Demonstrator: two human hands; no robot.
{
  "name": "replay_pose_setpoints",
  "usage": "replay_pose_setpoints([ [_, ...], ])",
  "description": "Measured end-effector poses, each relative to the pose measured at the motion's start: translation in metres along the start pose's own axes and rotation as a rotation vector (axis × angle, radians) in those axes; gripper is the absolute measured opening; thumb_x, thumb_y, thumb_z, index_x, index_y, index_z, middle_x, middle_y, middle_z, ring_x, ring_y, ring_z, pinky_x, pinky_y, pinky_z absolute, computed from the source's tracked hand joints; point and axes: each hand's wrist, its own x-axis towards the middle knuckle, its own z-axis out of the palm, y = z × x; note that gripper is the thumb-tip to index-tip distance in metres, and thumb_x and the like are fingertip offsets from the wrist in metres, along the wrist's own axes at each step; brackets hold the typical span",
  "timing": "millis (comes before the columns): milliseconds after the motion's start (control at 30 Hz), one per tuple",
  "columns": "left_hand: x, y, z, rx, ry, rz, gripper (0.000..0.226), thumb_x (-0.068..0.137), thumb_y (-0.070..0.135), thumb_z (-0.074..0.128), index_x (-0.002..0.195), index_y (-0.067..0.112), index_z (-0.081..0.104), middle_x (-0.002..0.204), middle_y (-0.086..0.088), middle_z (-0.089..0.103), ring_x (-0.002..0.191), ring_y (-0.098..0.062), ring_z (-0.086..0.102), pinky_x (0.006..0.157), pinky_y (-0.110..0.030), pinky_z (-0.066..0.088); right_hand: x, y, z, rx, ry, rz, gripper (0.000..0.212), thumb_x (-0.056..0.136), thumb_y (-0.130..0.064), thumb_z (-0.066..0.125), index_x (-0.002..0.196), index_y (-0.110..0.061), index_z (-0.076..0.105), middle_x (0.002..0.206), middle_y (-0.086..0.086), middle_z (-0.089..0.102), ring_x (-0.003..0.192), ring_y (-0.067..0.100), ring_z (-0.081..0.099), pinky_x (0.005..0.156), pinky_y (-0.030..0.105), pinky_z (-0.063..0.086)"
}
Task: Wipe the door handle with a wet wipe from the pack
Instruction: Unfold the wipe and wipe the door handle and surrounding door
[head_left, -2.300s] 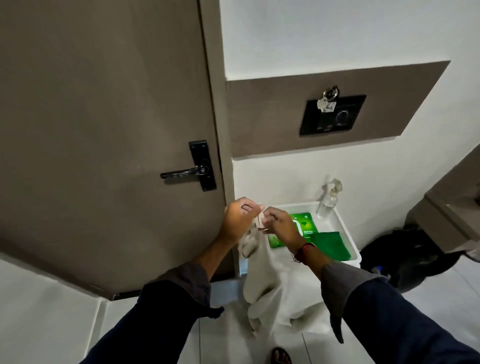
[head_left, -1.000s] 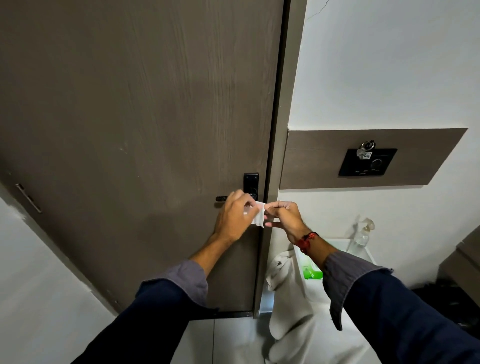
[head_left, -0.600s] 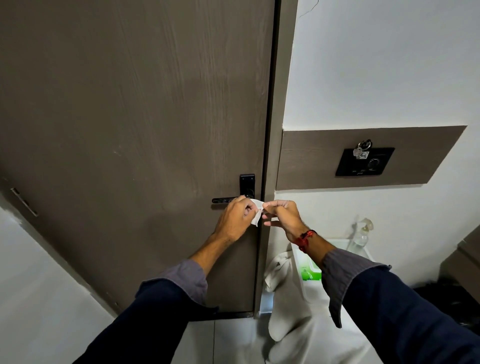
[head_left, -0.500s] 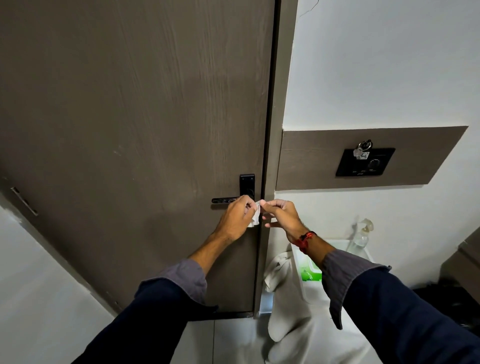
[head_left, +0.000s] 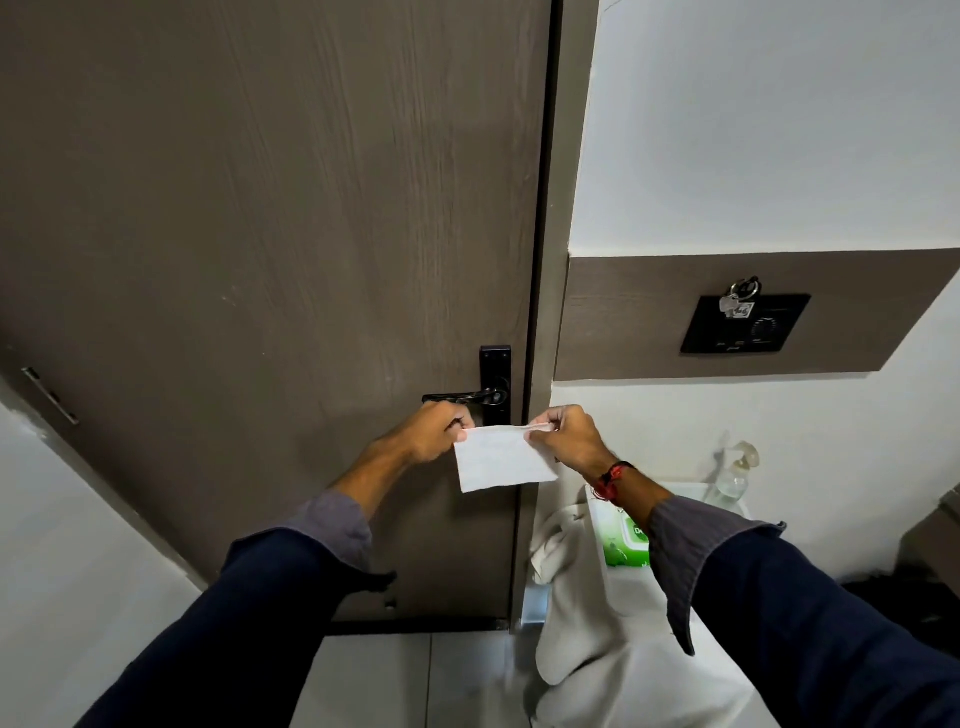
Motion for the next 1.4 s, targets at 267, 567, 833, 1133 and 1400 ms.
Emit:
replay_pose_setpoints([
  [267,0.033,0.017,-0.010,0.388,0.527,-0.197,0.026,0.084,-0.002,0.060,0.105,0.012,0.065,0.115,-0.013,0.063,0.106,-0.033,0.058,0.087,-0.044,0.051,0.042,-0.019,0.023,-0.037,0.162,-0.026,0.019,0.089,-0.016,0.078,0.098,0.000,0.077,0.099,0.016,0.078,0.094,0.030,0.074,0.079,0.034,0.063],
  [567,0.053,0.015,0.095,0.465,0.532,-0.005,0.051,0.102,0.019,0.050,0.150,0.003,0.038,0.156,-0.017,0.041,0.146,-0.031,0.037,0.121,-0.049,0.029,0.062,-0.032,0.033,-0.217,0.161,-0.134,0.020,0.100,-0.019,0.064,0.110,-0.006,0.075,0.106,0.013,0.077,0.099,0.029,0.072,0.089,0.043,0.062],
  [833,0.050,0.003,0.111,0.362,0.750,-0.151,0.053,0.101,0.022,0.055,0.147,0.001,0.042,0.153,-0.017,0.045,0.145,-0.031,0.038,0.116,-0.055,0.036,0.057,-0.016,-0.032,-0.944,0.513,-0.879,0.080,0.089,-0.025,0.060,0.159,0.001,0.031,0.165,0.023,0.027,0.154,0.036,0.027,0.126,0.057,0.026],
  [1133,0.074,0.034,0.135,0.221,0.815,-0.442,0.072,0.101,0.047,0.041,0.157,0.007,0.019,0.166,-0.011,0.020,0.154,-0.025,0.014,0.123,-0.048,0.025,0.097,0.000,-0.063,-1.162,0.609,-0.964,0.089,0.099,-0.039,0.043,0.164,-0.006,-0.007,0.171,0.009,-0.022,0.160,0.023,-0.016,0.129,0.046,-0.015],
  [1400,0.103,0.076,0.139,-0.058,0.955,-0.697,0.070,0.106,0.049,0.029,0.158,0.007,0.009,0.168,-0.010,0.009,0.155,-0.022,0.010,0.121,-0.048,0.028,0.119,0.009,-0.066,-1.163,0.695,-1.081,0.081,0.104,-0.043,0.039,0.165,-0.008,0.000,0.173,0.007,-0.015,0.161,0.020,-0.013,0.129,0.045,-0.016],
])
